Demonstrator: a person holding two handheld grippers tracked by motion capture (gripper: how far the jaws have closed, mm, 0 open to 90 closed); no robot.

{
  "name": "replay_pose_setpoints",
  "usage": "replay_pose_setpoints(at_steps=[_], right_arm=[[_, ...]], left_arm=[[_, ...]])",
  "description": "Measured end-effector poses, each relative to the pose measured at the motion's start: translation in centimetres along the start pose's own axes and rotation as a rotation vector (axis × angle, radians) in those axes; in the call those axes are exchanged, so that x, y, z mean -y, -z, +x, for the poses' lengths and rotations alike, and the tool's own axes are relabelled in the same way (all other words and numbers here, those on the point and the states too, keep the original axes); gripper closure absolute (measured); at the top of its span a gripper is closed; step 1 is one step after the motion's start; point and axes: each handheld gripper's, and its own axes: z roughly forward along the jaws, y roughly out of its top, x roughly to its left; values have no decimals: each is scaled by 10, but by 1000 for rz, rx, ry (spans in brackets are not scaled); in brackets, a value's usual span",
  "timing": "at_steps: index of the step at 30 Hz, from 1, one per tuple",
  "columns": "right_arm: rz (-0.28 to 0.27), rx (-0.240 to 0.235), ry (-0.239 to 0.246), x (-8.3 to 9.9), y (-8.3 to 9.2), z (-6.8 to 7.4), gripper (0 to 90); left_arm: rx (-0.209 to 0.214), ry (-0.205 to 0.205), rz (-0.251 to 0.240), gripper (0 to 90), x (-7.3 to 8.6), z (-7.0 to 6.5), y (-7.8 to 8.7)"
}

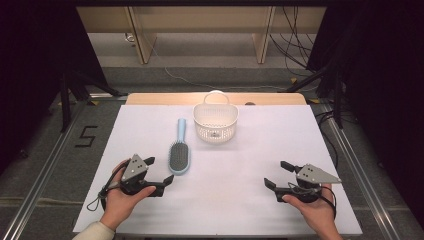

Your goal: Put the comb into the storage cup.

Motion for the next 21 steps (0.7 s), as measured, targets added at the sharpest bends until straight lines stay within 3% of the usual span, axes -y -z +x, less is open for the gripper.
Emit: replay_pose_setpoints(at_steps=[6, 7, 8, 11, 12, 13, 16, 21], right_arm=[[-2, -2, 0, 0, 0, 0, 163], [-1, -1, 0, 0, 0, 1, 163], [-1, -1, -1, 0, 0, 1, 163], [4, 4, -2, 0, 0, 0, 163], [4, 11, 5, -1, 0, 0, 163], [4, 11, 5, -1, 0, 0, 163], [-1, 15, 10, -2, 0, -1, 163], [-5, 17, 7, -2, 1, -2, 163]], left_arm=[[-10, -8, -5, 176, -1, 2, 1], [-21, -8, -6, 223, -2, 2, 2], [-37, -6, -6, 291, -4, 4, 3], [-49, 9, 9, 612, -10, 11, 1], [-55, 15, 36, 768, -11, 14, -1], [-55, 14, 52, 768, -11, 15, -3], [-69, 0, 121, 900, -11, 25, -17], [-81, -20, 159, 900, -28, 45, -41]])
